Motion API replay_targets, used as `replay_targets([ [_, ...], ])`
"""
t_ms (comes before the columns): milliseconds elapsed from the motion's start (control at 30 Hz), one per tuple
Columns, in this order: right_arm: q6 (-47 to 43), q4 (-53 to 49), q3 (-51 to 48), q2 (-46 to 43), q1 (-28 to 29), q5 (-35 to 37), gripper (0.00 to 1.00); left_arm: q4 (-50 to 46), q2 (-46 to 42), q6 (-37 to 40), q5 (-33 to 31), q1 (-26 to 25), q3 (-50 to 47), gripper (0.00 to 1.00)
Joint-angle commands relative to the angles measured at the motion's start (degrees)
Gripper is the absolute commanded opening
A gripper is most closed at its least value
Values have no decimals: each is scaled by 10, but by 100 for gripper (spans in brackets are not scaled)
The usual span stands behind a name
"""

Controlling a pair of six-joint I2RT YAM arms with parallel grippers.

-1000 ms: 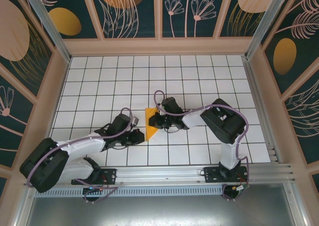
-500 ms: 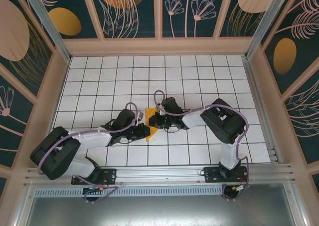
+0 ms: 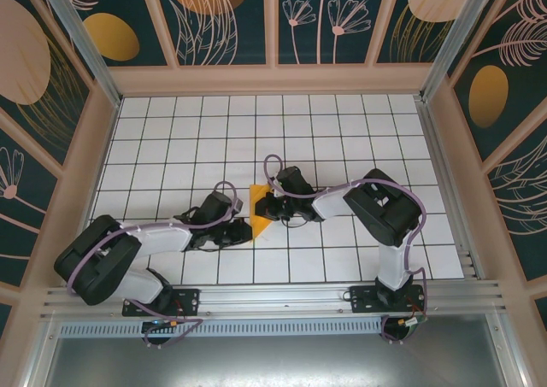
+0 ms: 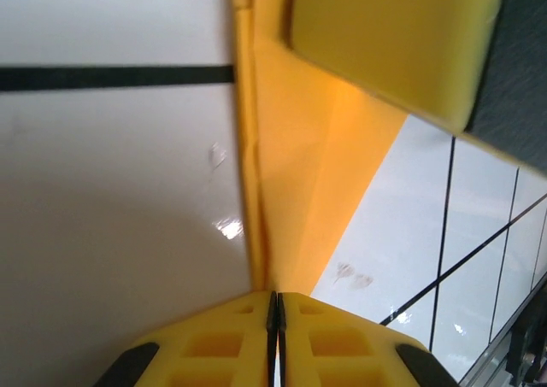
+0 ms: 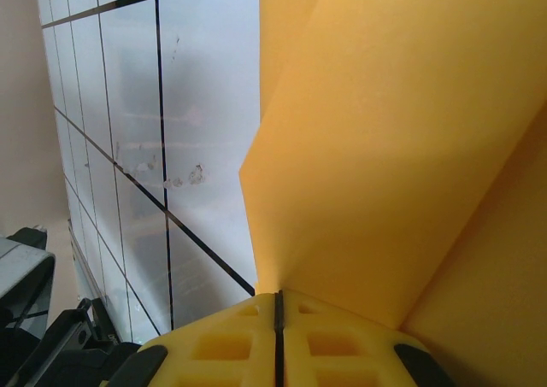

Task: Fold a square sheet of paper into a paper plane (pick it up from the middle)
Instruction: Fourth fold the wing at the center of the table.

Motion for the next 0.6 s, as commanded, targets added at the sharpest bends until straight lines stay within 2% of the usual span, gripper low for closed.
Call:
replay_targets([
  [0, -10, -59, -3, 22, -1, 42, 11, -57, -4, 14, -6, -3, -19, 12],
  [167, -10, -61, -4, 20, -1, 44, 12, -66, -6, 21, 3, -2, -20, 10],
  [367, -8, -58, -4, 19, 0, 44, 12, -68, -92, 3, -15, -2, -6, 10],
  [567, -8, -59, -2, 21, 1, 43, 12, 9, -94, -17, 2, -2, 10, 11],
])
